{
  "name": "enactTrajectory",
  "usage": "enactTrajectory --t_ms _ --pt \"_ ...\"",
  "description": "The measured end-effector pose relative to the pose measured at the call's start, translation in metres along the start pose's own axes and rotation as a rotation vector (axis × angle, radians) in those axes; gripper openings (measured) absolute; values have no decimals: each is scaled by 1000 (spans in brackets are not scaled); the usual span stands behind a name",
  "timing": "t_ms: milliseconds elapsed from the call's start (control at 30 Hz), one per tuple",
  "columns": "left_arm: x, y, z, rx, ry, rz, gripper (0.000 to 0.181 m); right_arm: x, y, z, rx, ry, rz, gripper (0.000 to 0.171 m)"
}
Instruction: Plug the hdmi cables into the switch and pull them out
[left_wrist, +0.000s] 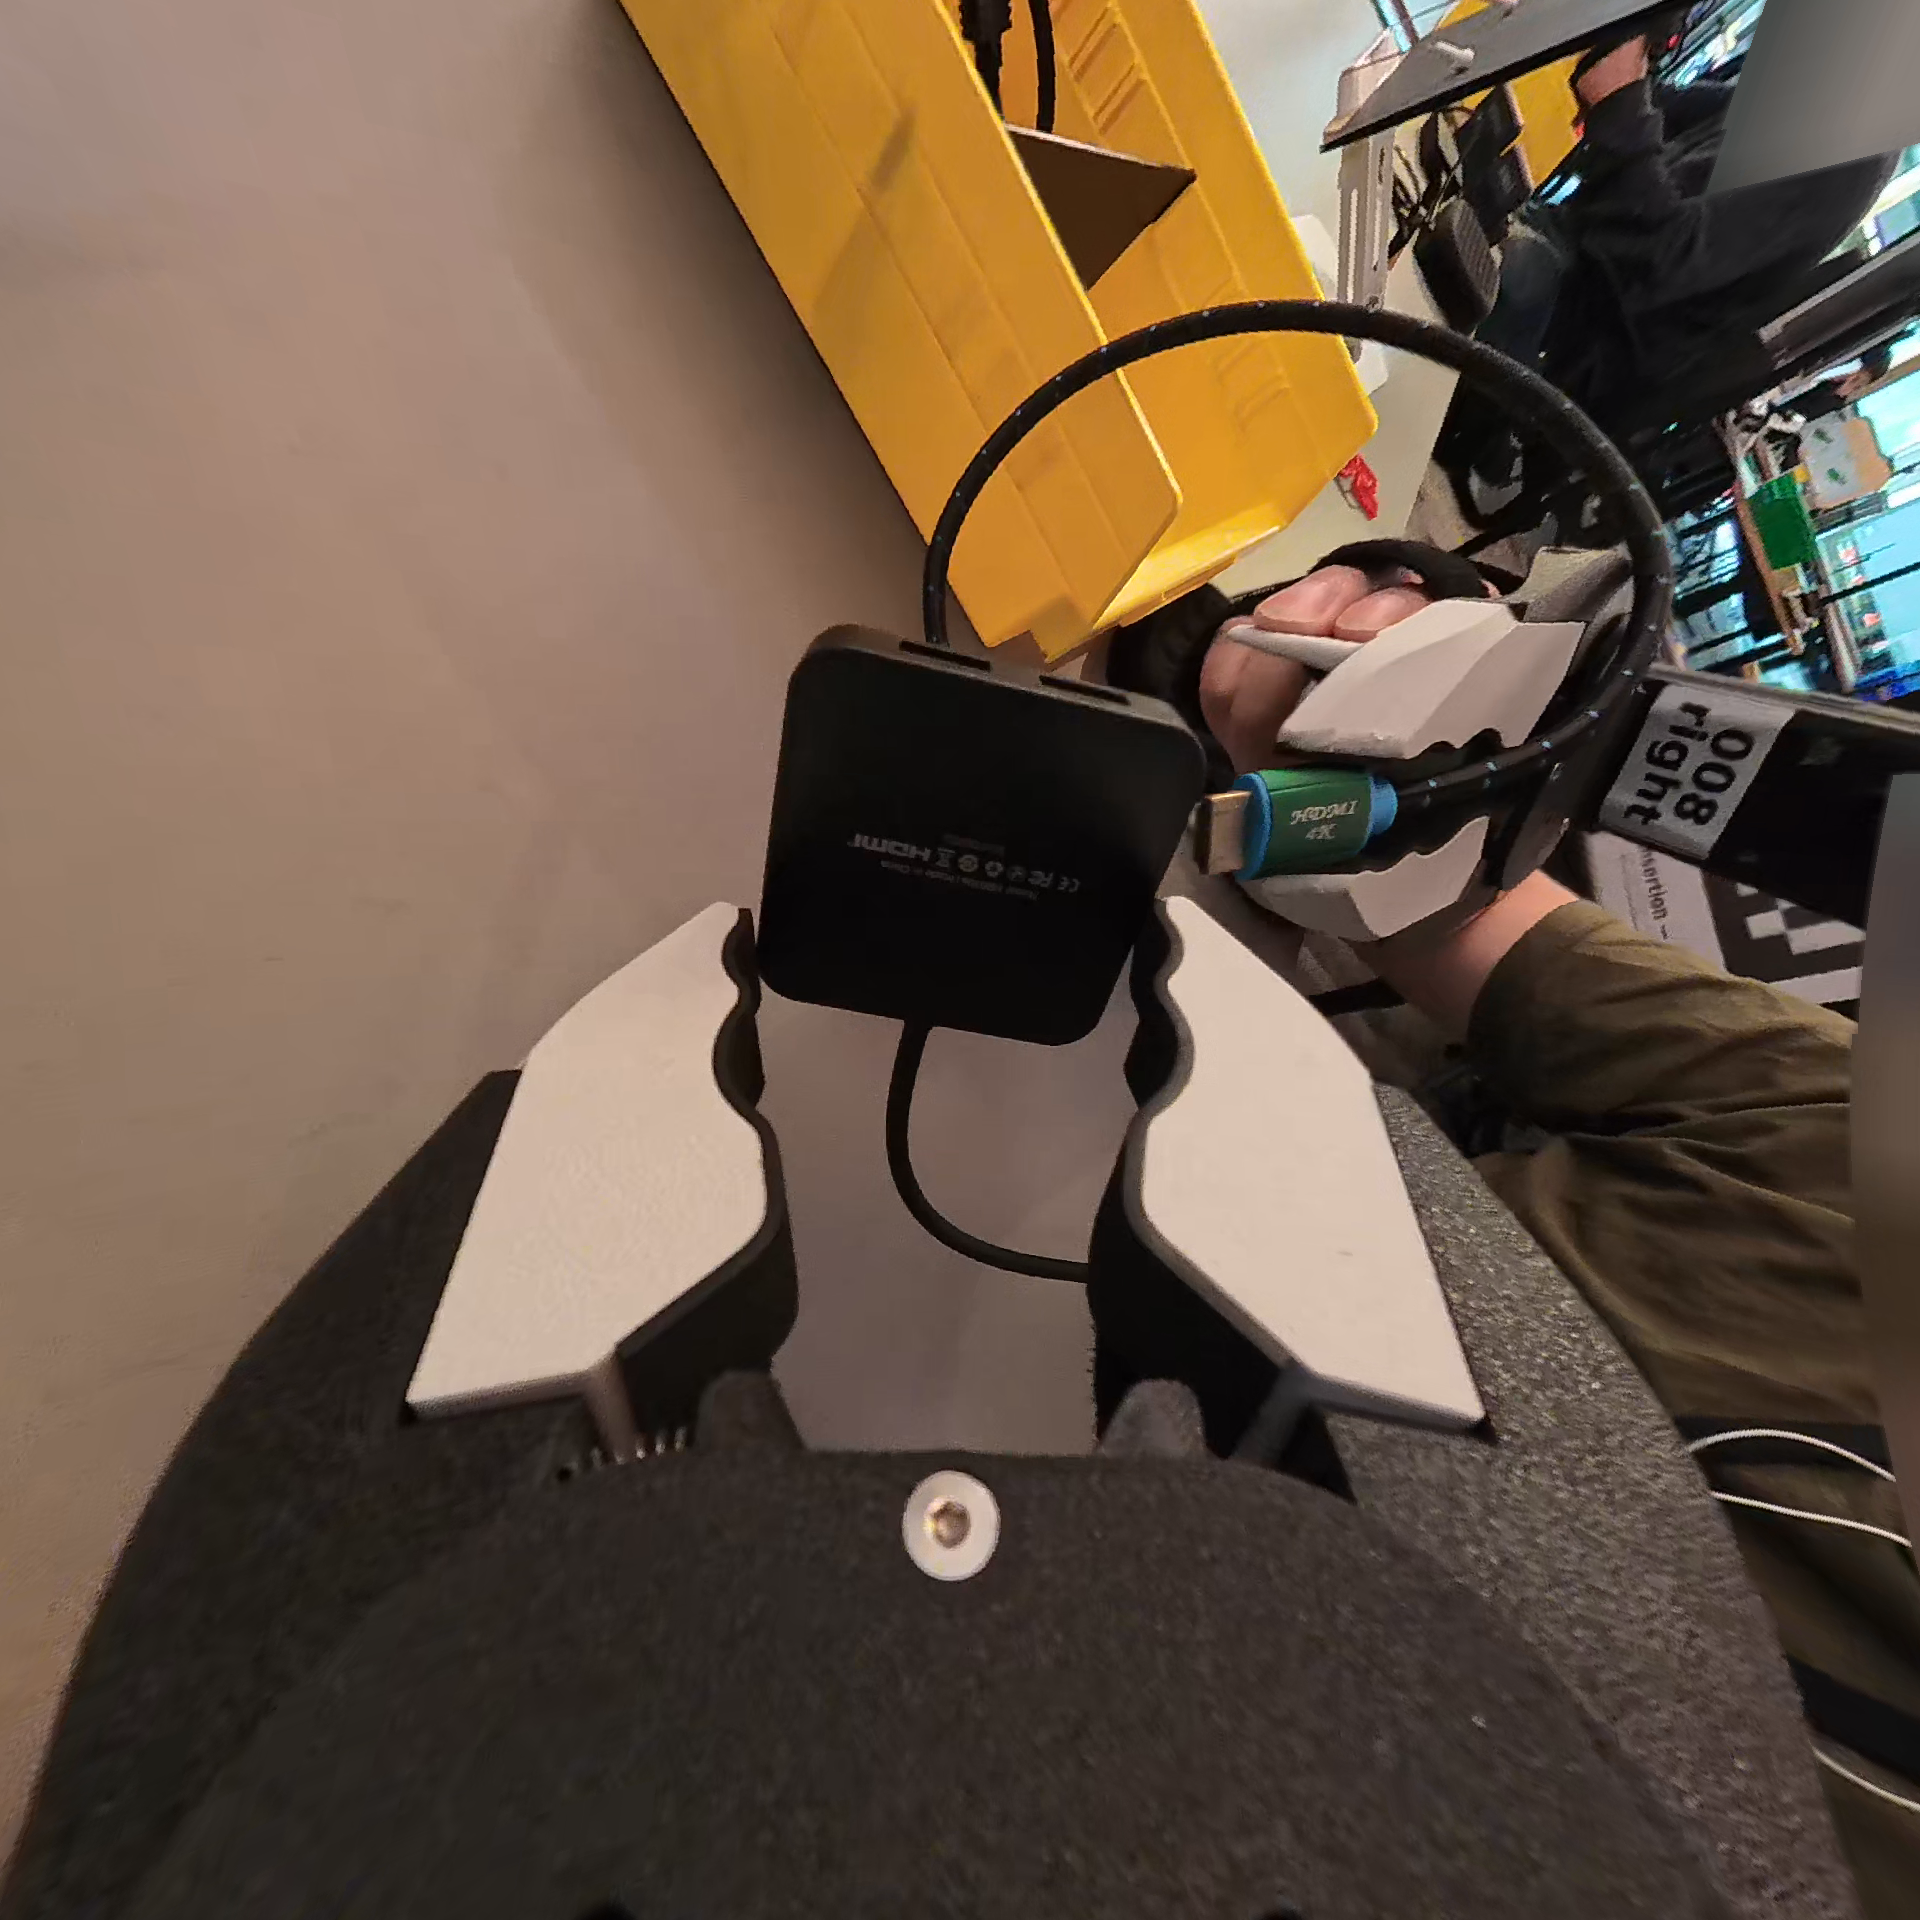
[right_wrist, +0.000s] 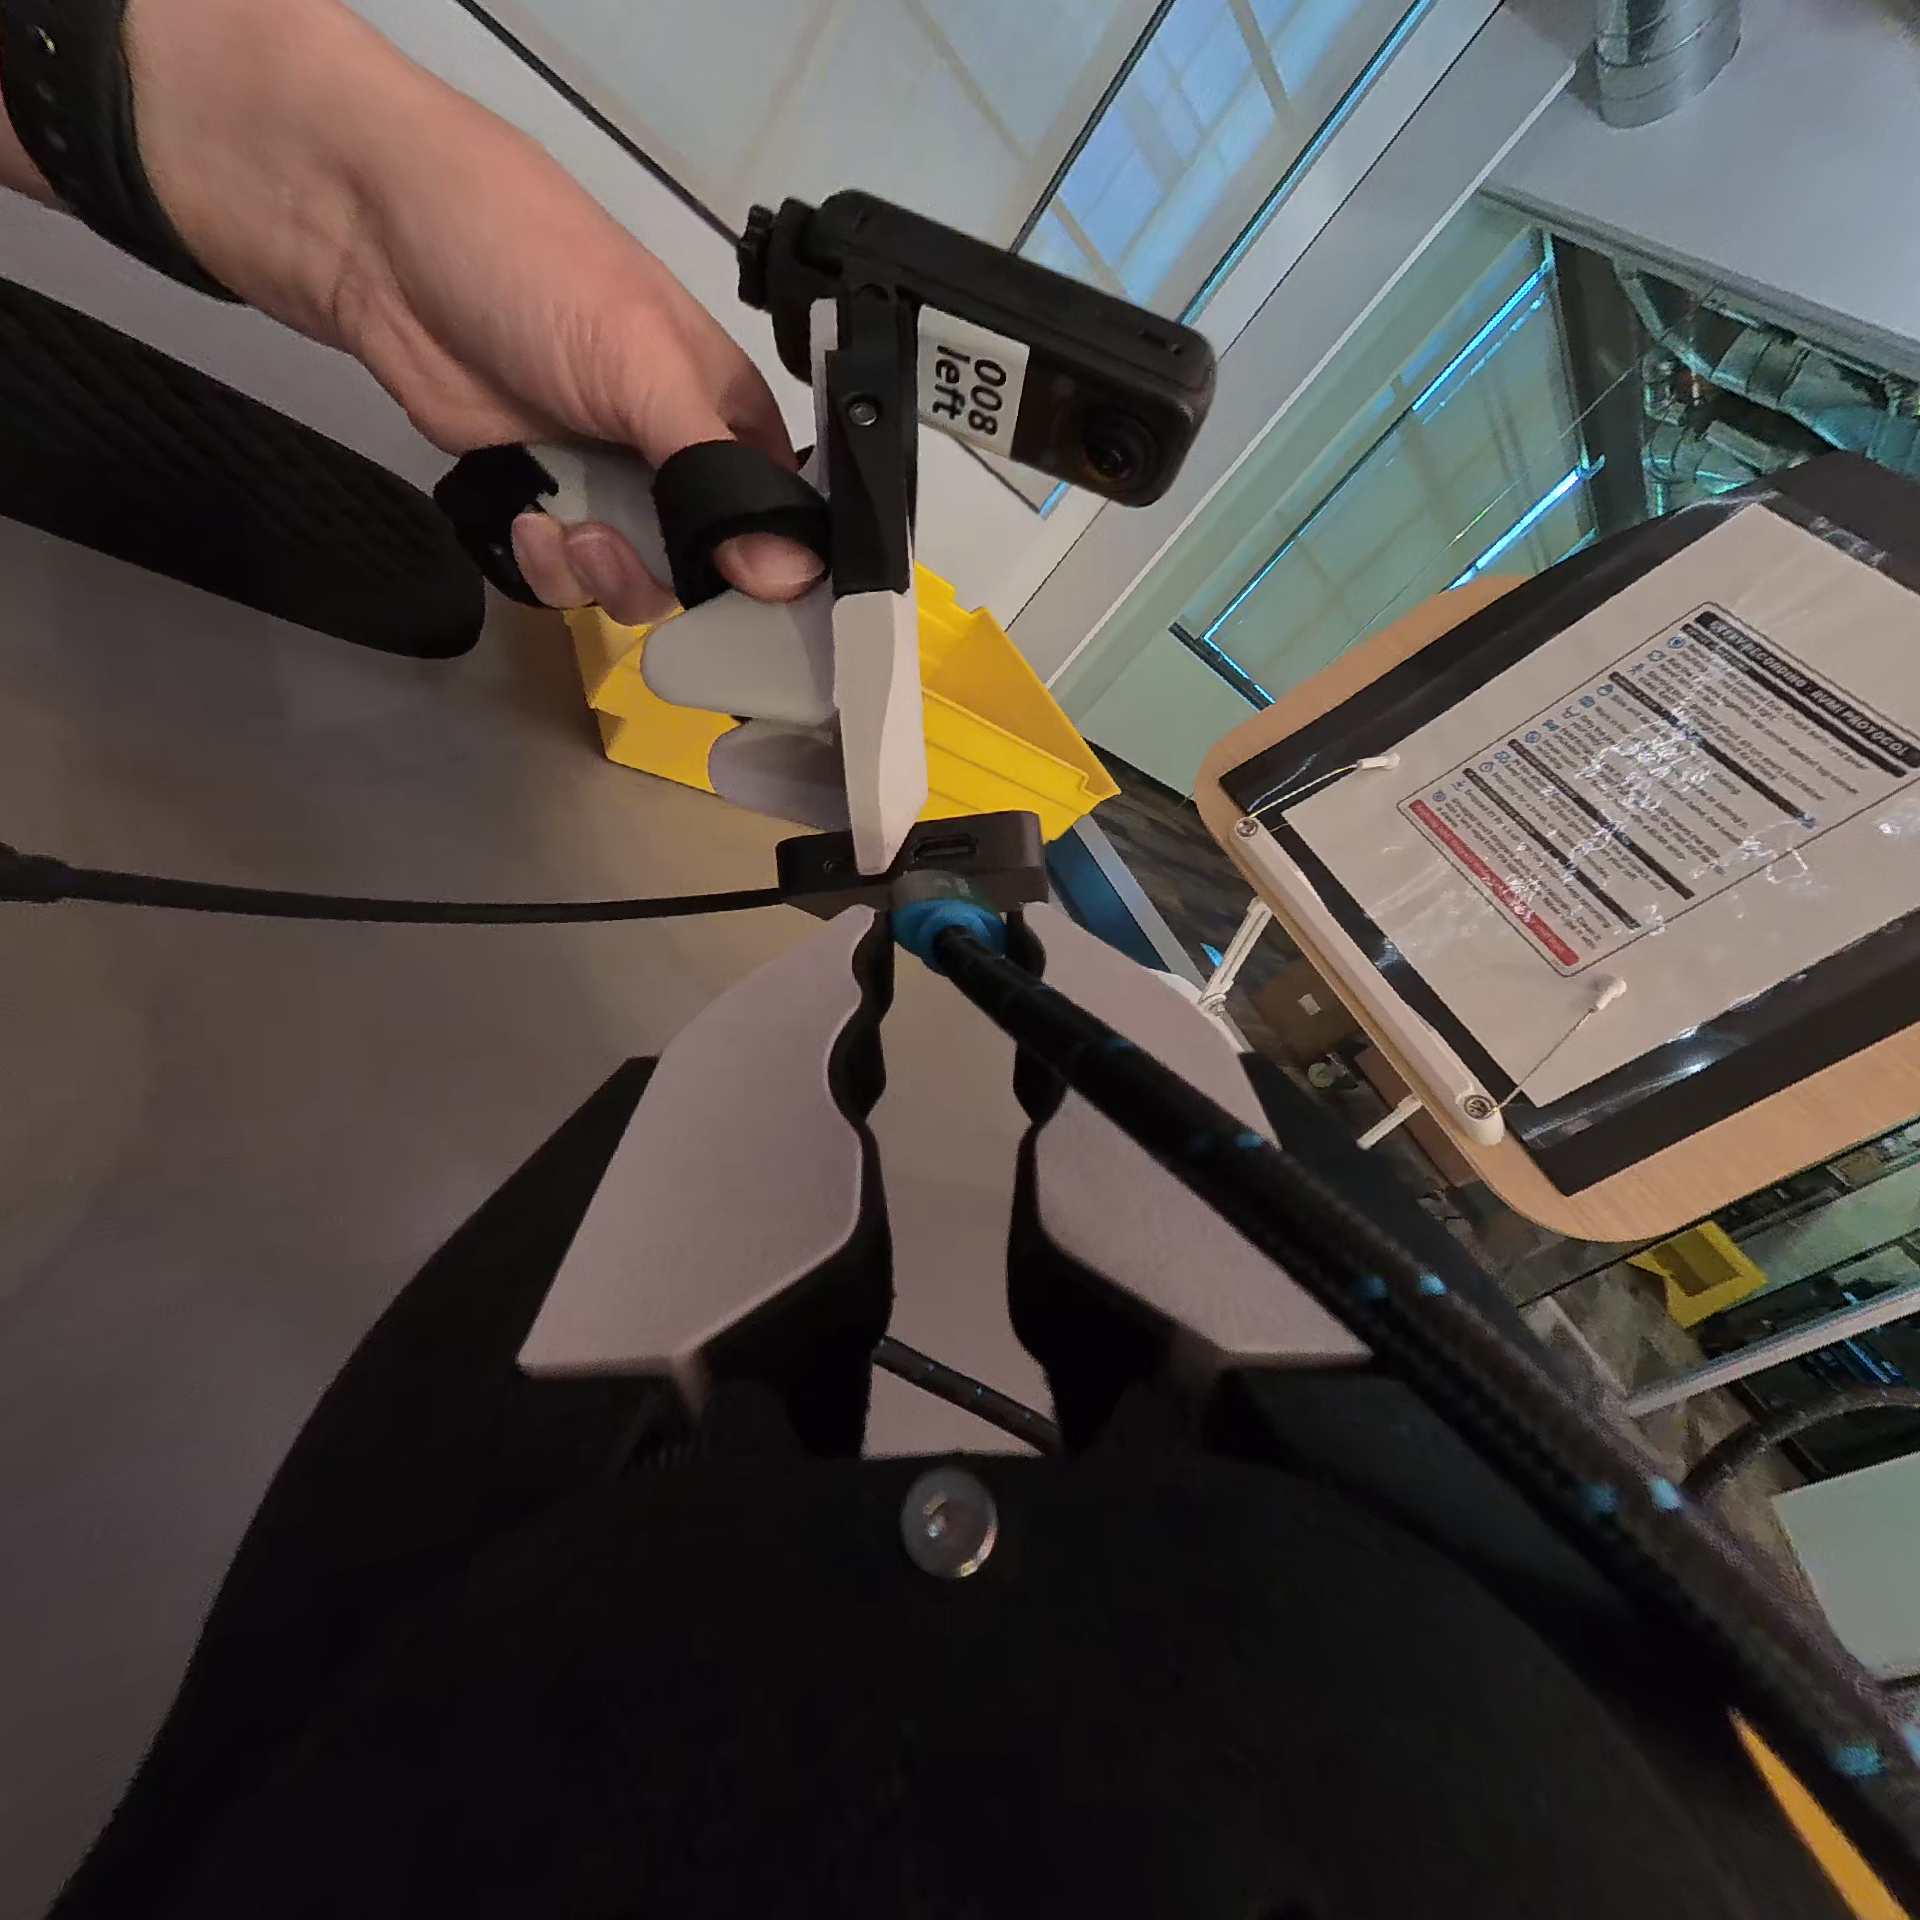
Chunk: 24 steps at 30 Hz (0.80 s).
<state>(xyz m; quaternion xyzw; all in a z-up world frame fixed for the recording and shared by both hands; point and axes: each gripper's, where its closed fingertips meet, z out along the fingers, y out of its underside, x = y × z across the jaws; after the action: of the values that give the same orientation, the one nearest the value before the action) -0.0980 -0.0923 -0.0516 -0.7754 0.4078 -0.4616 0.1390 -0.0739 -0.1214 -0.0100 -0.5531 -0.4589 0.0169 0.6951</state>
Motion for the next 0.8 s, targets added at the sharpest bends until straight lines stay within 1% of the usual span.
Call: enactTrajectory --t_ms 200,333,433,500,633,800 --pt "3 -4 -2 58 72 -43 69 2 -1 1 13 -9 70 21" --pt "0 -7 -4 125 49 2 69 6 -6 0 40 -25 184 21" --pt "4 -18 -11 241 33 78 69 13 -14 -2 71 -36 277 21" --pt "10 -30 -20 350 21 156 69 21 -22 -1 91 -57 373 21" --pt "17 -60 -42 570 -103 316 69 43 -42 0 168 -61 606 21" --pt "39 -98 -85 844 -269 523 69 69 -72 4 294 -103 873 21"
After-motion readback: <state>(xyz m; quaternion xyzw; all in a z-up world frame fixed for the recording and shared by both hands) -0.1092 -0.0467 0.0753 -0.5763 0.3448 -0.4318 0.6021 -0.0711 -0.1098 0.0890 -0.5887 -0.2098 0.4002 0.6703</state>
